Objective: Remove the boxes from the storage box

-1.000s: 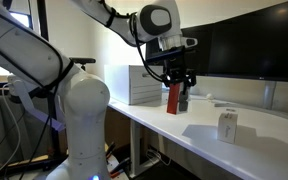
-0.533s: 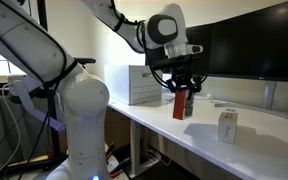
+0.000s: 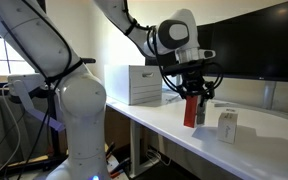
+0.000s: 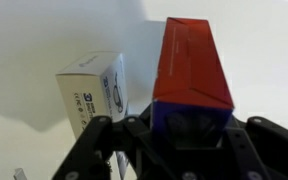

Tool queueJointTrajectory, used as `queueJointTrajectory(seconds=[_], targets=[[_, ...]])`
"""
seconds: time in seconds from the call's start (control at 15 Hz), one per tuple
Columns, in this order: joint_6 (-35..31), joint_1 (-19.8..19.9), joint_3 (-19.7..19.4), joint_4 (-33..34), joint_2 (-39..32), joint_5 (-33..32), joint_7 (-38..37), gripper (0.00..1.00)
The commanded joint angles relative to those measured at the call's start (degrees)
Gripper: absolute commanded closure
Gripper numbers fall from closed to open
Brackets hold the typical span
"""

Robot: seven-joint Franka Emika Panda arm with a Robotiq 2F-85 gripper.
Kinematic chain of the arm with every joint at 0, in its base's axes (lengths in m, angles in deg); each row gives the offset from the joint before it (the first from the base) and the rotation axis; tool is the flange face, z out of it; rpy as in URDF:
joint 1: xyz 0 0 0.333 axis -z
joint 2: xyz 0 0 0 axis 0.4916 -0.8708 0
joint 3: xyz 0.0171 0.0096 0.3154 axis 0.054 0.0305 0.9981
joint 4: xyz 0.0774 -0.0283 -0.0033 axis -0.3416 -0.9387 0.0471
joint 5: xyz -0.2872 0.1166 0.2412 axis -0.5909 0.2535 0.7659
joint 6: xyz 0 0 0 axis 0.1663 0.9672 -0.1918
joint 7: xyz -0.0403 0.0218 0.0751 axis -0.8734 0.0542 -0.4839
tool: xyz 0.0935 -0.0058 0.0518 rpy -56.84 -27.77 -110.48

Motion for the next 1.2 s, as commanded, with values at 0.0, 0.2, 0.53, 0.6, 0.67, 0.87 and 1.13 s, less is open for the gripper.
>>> queueJointTrajectory(seconds=[0.0,0.2,0.53,0.6,0.67,0.87,1.13], targets=[[-2.0,1.5,0.3,2.1,-4.0,-1.3,1.2,0.83],[-2.3,1.4,0.6,2.9,-6.0,-1.0,1.0,0.83],[-2.1,2.0,0.6,4.1,-8.3,-0.9,0.3,0.33],[-1.9,2.2,0.5,4.2,-8.3,-1.0,0.5,0.32],[-1.9,2.4,0.5,4.2,-8.4,-1.1,0.4,0.26],[-1.2,3.0,0.4,4.0,-8.0,-1.1,0.4,0.07],[0.2,3.6,1.3,4.2,-6.2,-1.6,0.1,0.00]])
